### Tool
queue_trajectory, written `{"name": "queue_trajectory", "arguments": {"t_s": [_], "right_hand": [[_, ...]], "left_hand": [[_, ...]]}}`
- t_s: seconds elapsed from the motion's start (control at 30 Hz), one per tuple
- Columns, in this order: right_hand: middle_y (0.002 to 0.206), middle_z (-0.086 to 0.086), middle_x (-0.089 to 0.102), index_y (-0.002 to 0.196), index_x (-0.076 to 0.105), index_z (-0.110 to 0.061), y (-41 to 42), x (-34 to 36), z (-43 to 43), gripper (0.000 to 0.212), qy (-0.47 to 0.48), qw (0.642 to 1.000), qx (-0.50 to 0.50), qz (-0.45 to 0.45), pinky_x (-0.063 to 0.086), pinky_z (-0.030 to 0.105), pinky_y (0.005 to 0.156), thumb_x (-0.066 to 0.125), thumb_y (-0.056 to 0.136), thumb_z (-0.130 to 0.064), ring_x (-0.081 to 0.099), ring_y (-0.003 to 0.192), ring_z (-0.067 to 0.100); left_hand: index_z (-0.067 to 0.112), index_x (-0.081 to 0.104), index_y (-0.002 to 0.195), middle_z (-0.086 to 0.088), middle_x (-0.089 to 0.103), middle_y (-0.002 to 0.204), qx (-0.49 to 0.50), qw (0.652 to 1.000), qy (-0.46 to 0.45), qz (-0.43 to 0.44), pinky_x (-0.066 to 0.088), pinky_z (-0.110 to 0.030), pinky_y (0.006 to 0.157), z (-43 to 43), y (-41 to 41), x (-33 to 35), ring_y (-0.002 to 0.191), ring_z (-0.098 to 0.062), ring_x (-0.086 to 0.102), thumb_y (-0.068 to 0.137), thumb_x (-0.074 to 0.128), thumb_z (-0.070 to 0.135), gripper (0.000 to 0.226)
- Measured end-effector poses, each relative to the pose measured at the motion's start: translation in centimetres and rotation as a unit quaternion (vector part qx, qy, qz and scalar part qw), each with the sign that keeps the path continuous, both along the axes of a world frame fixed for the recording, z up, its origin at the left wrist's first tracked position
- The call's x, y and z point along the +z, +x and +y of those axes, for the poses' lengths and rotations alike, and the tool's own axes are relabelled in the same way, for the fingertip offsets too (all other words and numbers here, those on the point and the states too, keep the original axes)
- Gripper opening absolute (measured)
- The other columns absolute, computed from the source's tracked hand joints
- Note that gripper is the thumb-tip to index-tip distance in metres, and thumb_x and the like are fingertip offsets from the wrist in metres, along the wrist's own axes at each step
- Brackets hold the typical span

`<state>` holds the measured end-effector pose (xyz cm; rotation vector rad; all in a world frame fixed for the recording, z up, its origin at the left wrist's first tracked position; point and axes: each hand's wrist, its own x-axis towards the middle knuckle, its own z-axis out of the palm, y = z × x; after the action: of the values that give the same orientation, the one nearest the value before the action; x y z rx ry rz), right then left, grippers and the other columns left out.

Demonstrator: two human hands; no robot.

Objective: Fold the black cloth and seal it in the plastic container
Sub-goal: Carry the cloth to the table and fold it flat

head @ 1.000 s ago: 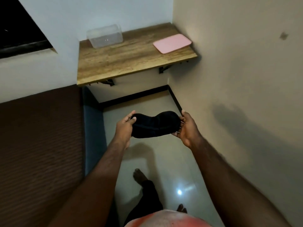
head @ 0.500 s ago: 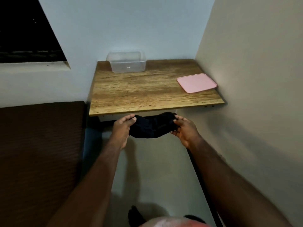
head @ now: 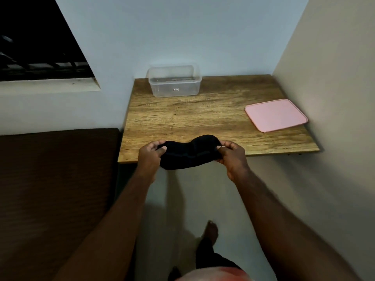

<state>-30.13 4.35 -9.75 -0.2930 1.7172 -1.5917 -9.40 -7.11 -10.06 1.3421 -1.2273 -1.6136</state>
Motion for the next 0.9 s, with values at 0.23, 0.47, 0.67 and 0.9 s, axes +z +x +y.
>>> {"name": "queue_trajectory", "arguments": {"t_s": [0.23,0.47,0.67,0.9], "right_hand": [[0.095,0.007,0.072,0.100,0.068,-0.010,-5.5,-2.7,-6.7,0.013,0.070,0.989,0.035,0.123,0.058,0.046,0.086,0.064,0.089,-0.007,0.070,0.091,0.024],[0.090,-0.005,0.066,0.105,0.066,-0.013,-7.4,-4.3,-7.4,0.013,0.109,0.950,0.088,0.279,0.045,0.020,0.070,0.064,0.092,-0.015,0.061,0.080,0.008],[0.085,-0.008,0.065,0.103,0.067,-0.013,-8.4,-4.7,-7.7,0.016,0.095,0.954,0.069,0.275,0.050,0.023,0.073,0.063,0.094,-0.025,0.061,0.078,0.005],[0.095,0.006,0.067,0.101,0.067,-0.010,-5.7,-4.0,-7.0,0.016,0.045,0.870,0.057,0.488,0.048,0.033,0.076,0.058,0.095,-0.022,0.060,0.090,0.021]], "left_hand": [[0.007,0.068,0.107,-0.014,0.071,0.106,0.012,0.995,-0.058,-0.083,0.056,-0.039,0.087,-5.5,-4.9,-0.8,0.097,-0.022,0.068,0.089,0.060,-0.003,0.022],[0.007,0.068,0.103,-0.006,0.071,0.099,0.003,0.960,-0.136,-0.246,0.045,-0.010,0.071,-6.4,-7.0,-3.7,0.092,-0.016,0.065,0.089,0.062,0.005,0.016],[0.006,0.063,0.115,-0.014,0.060,0.113,0.002,0.901,-0.260,-0.346,0.048,-0.037,0.090,-5.9,-7.2,-4.8,0.106,-0.028,0.057,0.091,0.061,0.019,0.028],[0.013,0.042,0.142,-0.014,0.039,0.149,-0.191,0.789,-0.385,-0.439,0.026,-0.047,0.112,-4.9,-7.3,-6.4,0.140,-0.031,0.032,0.094,0.043,0.047,0.058]]}}
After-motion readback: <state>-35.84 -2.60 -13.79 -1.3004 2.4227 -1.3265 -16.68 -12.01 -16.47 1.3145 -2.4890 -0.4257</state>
